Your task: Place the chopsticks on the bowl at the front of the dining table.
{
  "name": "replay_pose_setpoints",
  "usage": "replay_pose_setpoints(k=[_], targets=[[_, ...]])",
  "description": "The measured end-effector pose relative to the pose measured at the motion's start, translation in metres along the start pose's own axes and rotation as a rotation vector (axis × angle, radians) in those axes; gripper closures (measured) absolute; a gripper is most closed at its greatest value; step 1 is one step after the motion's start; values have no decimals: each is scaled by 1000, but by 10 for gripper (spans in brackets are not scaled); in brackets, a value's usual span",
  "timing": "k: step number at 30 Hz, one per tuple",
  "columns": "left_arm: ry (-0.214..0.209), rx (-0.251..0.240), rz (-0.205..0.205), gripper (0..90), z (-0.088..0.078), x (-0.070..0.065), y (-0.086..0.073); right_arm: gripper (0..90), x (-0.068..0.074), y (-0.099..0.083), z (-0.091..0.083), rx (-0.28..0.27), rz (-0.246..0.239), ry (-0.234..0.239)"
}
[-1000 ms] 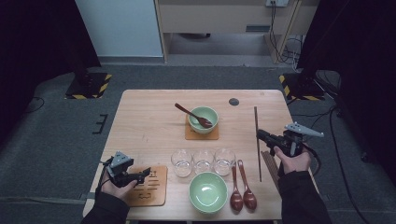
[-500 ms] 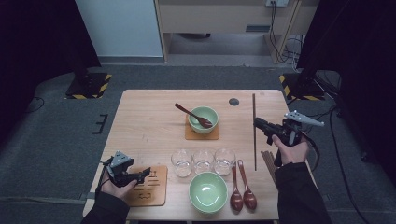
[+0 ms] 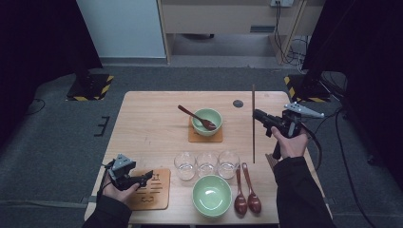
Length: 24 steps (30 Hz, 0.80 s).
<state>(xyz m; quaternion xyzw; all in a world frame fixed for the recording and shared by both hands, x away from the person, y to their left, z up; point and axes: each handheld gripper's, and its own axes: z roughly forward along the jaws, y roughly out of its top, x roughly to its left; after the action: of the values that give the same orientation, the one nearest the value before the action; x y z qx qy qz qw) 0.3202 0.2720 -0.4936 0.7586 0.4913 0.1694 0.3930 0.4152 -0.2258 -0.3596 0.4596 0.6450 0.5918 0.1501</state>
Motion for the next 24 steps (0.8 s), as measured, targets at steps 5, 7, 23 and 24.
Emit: replay_pose_setpoints(k=[5,7,23,24], targets=[[-2,-1,0,161,0,0,0,847,3,11,6,-19,6,14],[-1,0,0,161,0,0,0,847,5,15,8,-27,3,18],[-1,-1,1,161,-1,1,0,847,17,29,29,-39,-11,43],[-1,-1,1,161,-1,1,0,847,18,30,30,-40,-13,43]])
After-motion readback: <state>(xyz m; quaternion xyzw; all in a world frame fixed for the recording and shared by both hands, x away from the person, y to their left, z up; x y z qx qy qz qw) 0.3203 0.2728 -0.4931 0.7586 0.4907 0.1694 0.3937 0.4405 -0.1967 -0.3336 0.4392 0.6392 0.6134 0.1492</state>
